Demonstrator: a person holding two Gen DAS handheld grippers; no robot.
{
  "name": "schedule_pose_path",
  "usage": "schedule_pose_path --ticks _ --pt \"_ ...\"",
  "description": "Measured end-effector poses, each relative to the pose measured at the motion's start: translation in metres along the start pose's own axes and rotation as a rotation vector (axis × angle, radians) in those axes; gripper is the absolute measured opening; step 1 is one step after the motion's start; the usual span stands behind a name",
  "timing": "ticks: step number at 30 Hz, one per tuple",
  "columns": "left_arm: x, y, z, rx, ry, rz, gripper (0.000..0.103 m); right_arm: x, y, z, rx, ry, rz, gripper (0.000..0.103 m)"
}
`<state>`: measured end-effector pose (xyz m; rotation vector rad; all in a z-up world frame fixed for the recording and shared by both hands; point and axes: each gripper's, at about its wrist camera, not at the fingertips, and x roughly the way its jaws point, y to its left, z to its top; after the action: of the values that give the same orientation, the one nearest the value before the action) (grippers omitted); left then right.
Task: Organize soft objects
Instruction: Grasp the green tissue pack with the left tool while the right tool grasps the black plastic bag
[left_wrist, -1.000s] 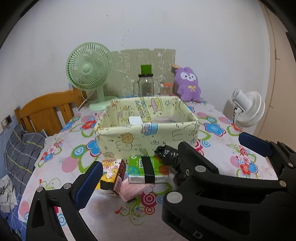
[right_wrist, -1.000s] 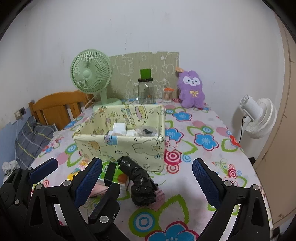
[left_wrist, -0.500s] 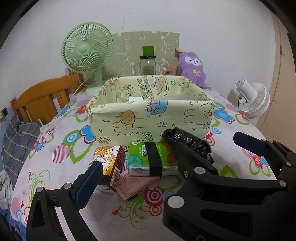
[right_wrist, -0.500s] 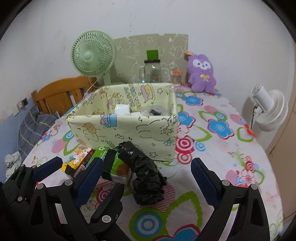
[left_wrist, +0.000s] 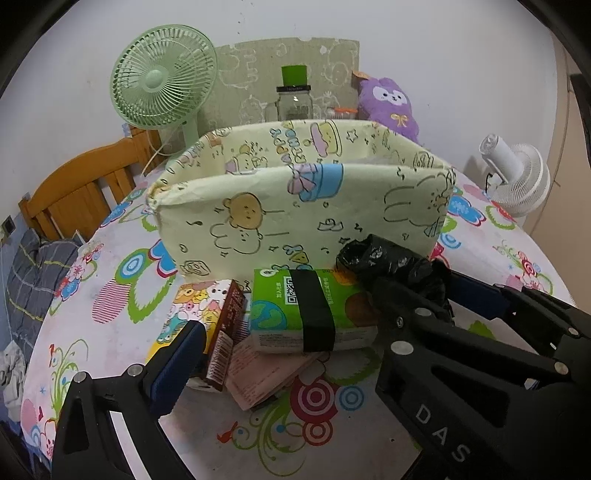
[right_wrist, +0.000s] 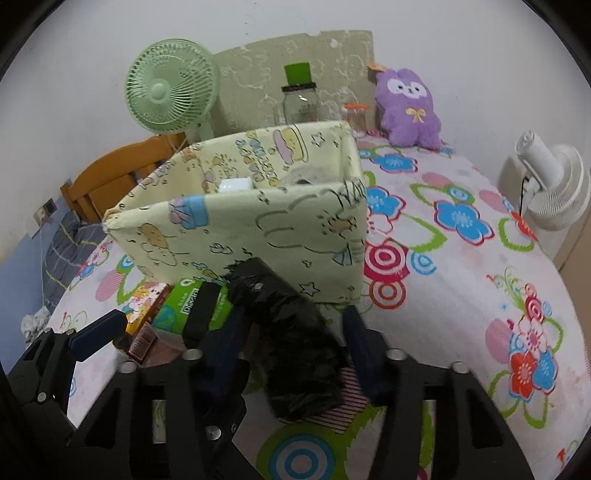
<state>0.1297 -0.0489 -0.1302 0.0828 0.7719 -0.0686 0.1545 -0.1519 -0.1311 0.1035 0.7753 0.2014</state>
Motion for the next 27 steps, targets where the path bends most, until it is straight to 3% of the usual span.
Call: schedule_pose_path --ticks 2,4,17,21,27 --pt "0.002 -0.002 0.0 0.006 0.008 -0.011 0.1 0.0 -0.002 -0.001 0.005 0.0 0.011 0.049" --pt "0.003 -0.004 0.0 0.01 0.005 -0.009 0.1 -0.002 -0.003 -0.002 0.004 -0.007 0.0 0.036" --pt "0.017 -0.011 0.003 -0.012 0.015 -0.01 0.095 -0.008 -0.014 -0.007 0.045 -0.022 -0.037 0.033" --pt "0.022 -0.01 0.003 -0.032 0.033 -0.024 0.074 -0.007 -0.014 -0.007 0.044 -0.016 -0.04 0.033" --pt "0.016 -0.007 0.0 -0.048 0.021 -0.026 0.072 -0.009 -0.01 -0.007 0.036 -0.016 -0.034 0.033"
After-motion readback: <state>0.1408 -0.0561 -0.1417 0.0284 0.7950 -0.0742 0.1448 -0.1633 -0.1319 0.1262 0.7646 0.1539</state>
